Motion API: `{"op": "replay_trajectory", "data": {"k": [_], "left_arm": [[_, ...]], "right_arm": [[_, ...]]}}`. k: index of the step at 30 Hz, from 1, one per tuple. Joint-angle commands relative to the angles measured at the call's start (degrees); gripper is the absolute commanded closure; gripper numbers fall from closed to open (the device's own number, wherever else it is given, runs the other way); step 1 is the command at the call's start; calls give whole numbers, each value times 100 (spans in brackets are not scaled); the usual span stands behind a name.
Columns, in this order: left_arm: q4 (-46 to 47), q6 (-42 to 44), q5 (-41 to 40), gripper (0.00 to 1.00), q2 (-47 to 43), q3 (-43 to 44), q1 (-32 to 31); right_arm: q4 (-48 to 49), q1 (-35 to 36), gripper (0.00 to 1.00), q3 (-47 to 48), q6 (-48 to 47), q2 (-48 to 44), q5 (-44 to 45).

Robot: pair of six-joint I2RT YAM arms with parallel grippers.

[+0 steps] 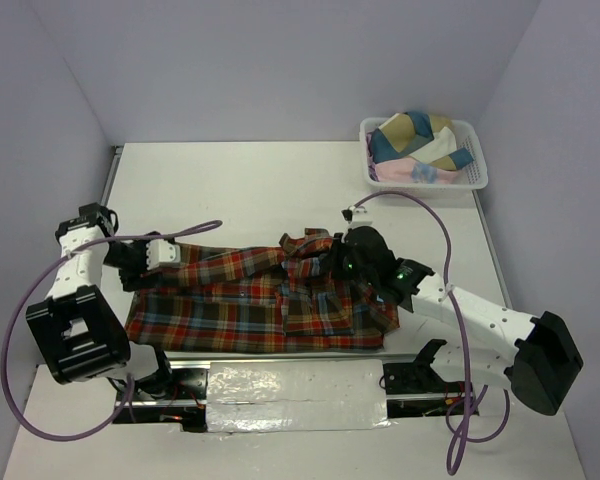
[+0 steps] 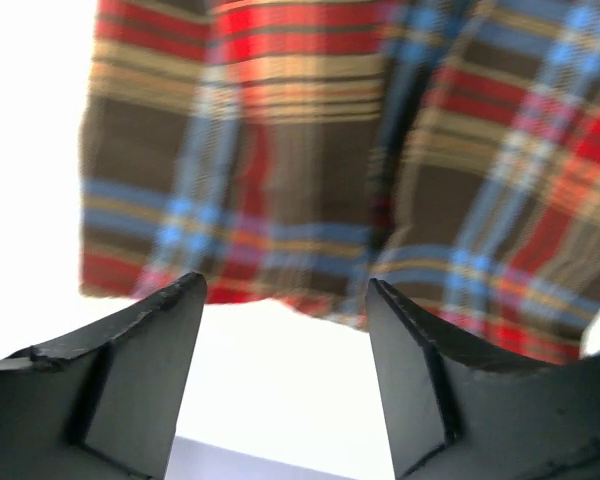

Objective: Fold and stack the long sleeve shirts
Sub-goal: Fold the shirt

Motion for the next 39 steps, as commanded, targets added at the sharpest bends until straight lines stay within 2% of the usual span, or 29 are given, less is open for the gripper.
{"op": "replay_trajectory", "data": {"k": [1,6,8,13,18,19,21,22,24,25,29,31,33,36,39], "left_arm": [[54,-58,214,20,-236,208,31],[212,319,-13,19,-394,-389,-30],[718,372,-119,19,-534,-785,-57],[1688,-374,-58,22,-517,-865,-372],[2321,-542,-268,30,-482,-1163,-584],[2400,-577,-312,34,-482,-1225,-671],[2515,-674,-417,53,-464,-1339,-733],[2533,-674,-444,68,-447,-1366,-760],[2594,-735,-532,84,-447,-1410,-777],[2760,-936,-558,100,-438,-1410,-777],[3463,-1990,-480,100,-350,-954,-830],[3465,-2614,-279,100,-166,-429,-874],[3212,-3062,-137,100,114,-6,-874],[3017,-3406,-84,100,413,637,-874],[2789,-3163,-49,100,389,718,-874]], "right_arm": [[365,38,100,-24,100,-31,89],[435,47,100,-120,188,-128,133],[444,47,100,-155,214,-163,115],[321,47,100,-103,197,-110,98],[426,47,100,-182,276,-128,54],[435,47,100,-191,285,-119,54],[383,47,100,-173,285,-110,62],[348,47,100,-130,285,-102,88],[199,38,100,-50,223,-128,211],[163,3,100,37,136,-137,264],[-74,-488,100,790,-504,82,335],[-284,-1074,100,1335,-716,353,-32],[-338,-1350,100,1678,-1145,504,-140],[-469,-1465,100,2346,-1691,794,-44],[-768,-1448,100,2665,-1720,1032,-244]]}}
